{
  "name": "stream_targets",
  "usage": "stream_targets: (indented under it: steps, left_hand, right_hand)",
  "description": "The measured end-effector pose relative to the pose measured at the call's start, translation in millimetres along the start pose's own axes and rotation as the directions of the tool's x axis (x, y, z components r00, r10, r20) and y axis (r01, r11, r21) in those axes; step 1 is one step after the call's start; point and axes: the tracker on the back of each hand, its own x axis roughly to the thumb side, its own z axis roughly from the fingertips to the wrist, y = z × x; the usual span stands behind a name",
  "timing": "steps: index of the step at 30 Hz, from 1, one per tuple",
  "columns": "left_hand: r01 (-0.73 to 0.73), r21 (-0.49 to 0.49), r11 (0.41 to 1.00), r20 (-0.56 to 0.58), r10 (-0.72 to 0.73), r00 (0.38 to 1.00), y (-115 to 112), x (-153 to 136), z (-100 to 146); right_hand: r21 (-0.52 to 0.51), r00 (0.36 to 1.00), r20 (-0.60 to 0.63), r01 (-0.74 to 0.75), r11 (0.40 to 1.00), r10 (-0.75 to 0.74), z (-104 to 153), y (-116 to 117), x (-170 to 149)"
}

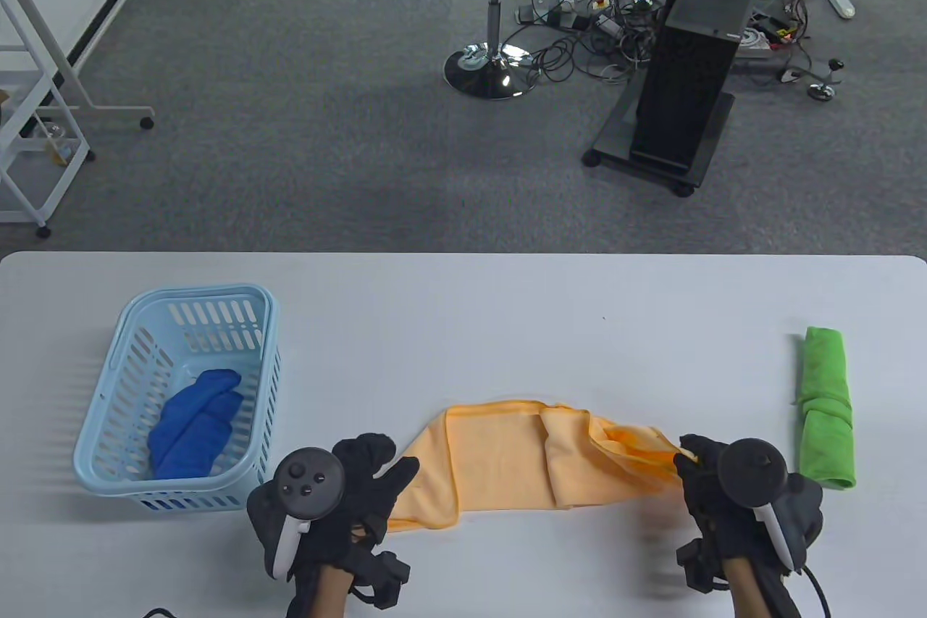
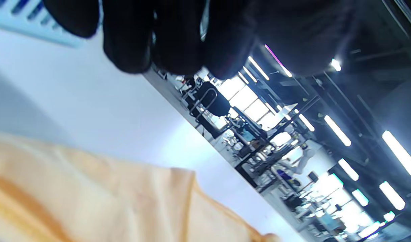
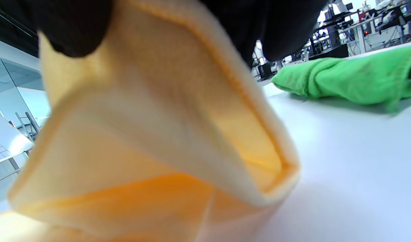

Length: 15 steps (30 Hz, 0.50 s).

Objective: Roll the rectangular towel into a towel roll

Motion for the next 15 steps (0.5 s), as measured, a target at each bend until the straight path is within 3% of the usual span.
stream_targets:
  steps: [4, 7, 10, 12, 14, 15]
  left_hand:
    - [0.268, -0.173, 0.948, 0.109, -0.252, 0.961, -43.8, 23.4, -2.8]
    - [0.511, -0.221, 0.830, 0.125, -0.496, 0.859, -78.6, 33.4, -6.0]
    - [0.622, -0.338, 0.706, 0.096, -0.632, 0.769, -102.9, 30.1, -10.3]
    - [0.700, -0.293, 0.651, 0.105, -0.706, 0.700, -108.2, 33.1, -10.8]
    - [0.698, -0.267, 0.664, 0.097, -0.702, 0.705, -105.8, 33.9, -11.0]
    - [0.645, -0.247, 0.723, 0.073, -0.650, 0.757, -100.3, 32.7, -11.2]
  right_hand:
    - [0.017, 1.000, 0.001, -0.003, 1.000, 0.003, -0.6, 0.9, 0.1]
    - [0.026, 1.000, 0.005, -0.004, 1.000, 0.004, -0.3, 0.5, 0.0]
    - [0.031, 1.000, 0.008, 0.001, 1.000, -0.001, -0.4, 0.3, 0.1]
    - [0.033, 1.000, 0.008, 0.006, 0.999, -0.006, -0.9, 0.4, -0.4]
    - [0.035, 1.000, 0.006, 0.009, 0.999, -0.009, -1.4, 0.3, -1.1]
    - [0.035, 1.000, 0.004, 0.012, 0.999, -0.013, -1.7, 0.0, -1.6]
